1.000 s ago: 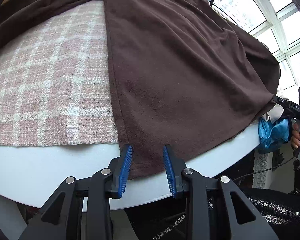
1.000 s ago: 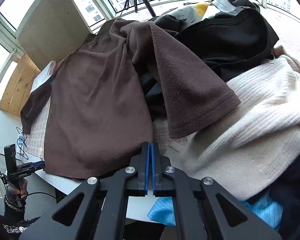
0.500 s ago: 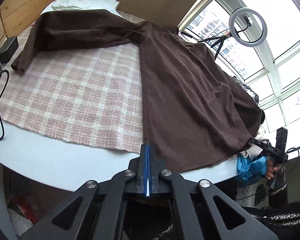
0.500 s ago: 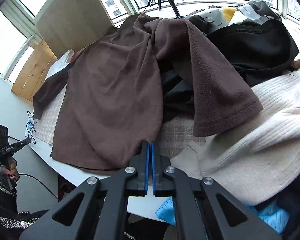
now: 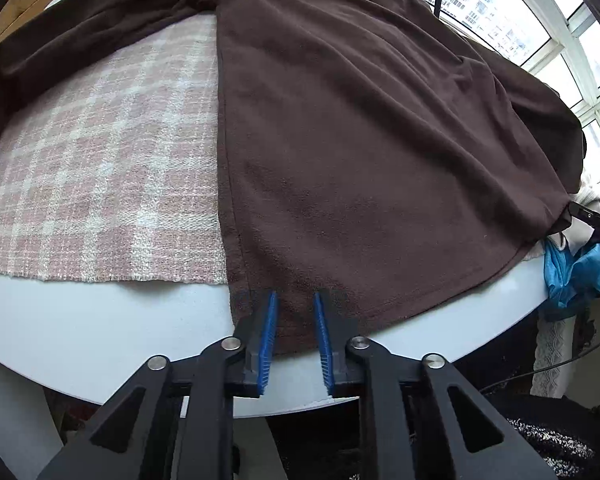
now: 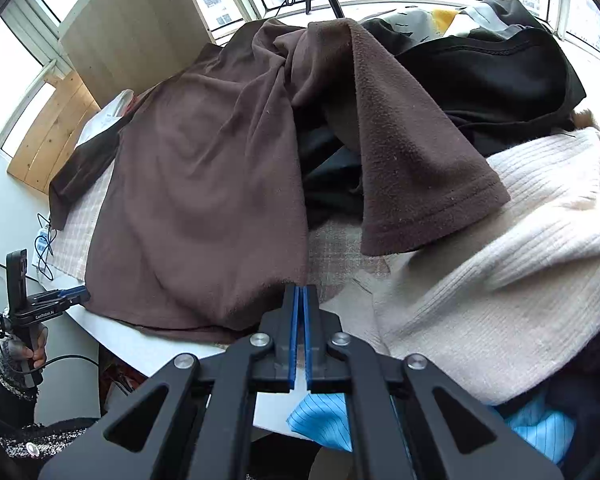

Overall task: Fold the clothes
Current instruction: 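Grasp the hem of the brown top with the left gripper and pull it straight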

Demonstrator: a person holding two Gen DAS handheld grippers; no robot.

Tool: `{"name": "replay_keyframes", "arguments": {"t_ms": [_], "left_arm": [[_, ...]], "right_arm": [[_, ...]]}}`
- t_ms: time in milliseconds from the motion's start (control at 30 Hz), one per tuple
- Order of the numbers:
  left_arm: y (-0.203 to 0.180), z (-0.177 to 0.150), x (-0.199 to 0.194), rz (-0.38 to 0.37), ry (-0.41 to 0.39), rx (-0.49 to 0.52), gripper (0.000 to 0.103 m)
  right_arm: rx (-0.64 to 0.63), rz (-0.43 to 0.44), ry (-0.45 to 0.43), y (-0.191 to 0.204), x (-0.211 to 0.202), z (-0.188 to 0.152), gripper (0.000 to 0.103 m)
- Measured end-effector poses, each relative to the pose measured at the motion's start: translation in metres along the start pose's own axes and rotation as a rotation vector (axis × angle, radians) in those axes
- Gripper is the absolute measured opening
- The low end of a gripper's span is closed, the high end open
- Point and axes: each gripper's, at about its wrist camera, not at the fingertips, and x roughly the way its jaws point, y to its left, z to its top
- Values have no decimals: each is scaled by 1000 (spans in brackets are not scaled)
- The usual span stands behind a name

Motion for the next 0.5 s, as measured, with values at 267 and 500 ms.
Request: {"name": "replay_keyframes", "arguments": {"t_ms": [267,500], "left_arm": [[17,-7,-16,48,-38,-71,35],[3,-11,-5,99,-26,-22,25]], "right_arm": [[-3,8,-6,-1,-1,-2,2],[-7,5,0,3,2,-3,2]]}}
